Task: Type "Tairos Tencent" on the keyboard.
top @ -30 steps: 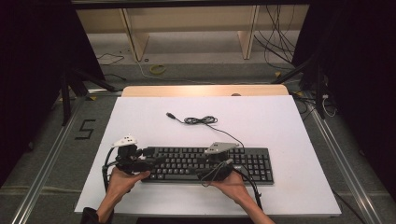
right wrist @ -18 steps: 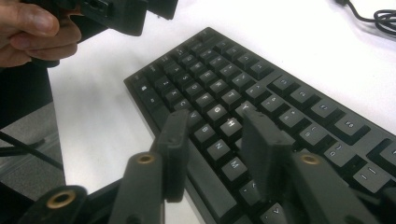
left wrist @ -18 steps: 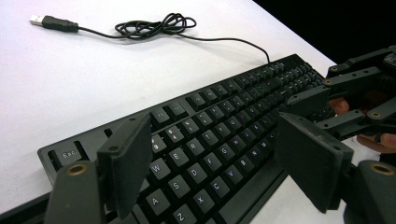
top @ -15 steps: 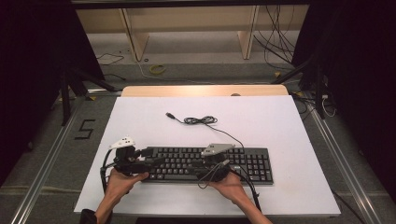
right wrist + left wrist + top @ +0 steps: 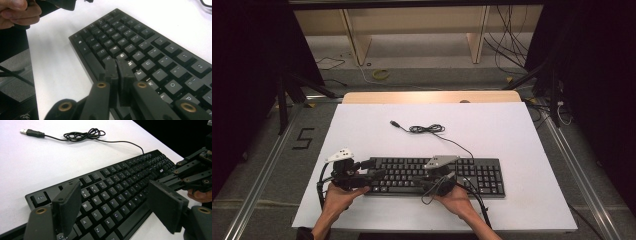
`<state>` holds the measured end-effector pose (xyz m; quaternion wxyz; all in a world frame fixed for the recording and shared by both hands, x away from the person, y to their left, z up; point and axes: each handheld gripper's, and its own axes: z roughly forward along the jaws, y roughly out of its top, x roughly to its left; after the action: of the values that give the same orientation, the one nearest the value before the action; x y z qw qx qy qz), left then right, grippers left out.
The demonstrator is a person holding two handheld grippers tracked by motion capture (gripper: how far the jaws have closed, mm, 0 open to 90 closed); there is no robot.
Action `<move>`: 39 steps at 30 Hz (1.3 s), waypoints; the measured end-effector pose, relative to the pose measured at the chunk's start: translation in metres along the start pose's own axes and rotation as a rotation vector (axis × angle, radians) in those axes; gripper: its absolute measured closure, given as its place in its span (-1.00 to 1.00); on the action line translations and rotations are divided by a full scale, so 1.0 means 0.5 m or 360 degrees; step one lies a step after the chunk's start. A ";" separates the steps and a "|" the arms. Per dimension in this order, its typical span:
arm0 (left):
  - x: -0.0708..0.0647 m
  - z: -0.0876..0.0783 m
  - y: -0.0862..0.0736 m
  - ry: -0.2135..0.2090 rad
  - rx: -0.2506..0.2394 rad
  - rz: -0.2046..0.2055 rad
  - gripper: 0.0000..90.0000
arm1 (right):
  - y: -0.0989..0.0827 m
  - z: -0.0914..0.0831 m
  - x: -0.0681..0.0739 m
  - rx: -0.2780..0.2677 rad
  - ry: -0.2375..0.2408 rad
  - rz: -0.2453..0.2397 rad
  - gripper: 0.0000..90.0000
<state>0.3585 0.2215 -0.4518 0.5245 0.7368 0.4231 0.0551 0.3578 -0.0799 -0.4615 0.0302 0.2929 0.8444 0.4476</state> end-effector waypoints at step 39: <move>-0.002 -0.020 -0.021 0.0004 -0.0032 -0.0007 -0.38 | -0.025 0.050 0.010 0.0158 -0.0028 -0.0064 1.00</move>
<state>0.3467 0.2290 -0.4555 0.5315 0.7305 0.4247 0.0592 0.3555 -0.0641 -0.4851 0.0321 0.2810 0.8709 0.4019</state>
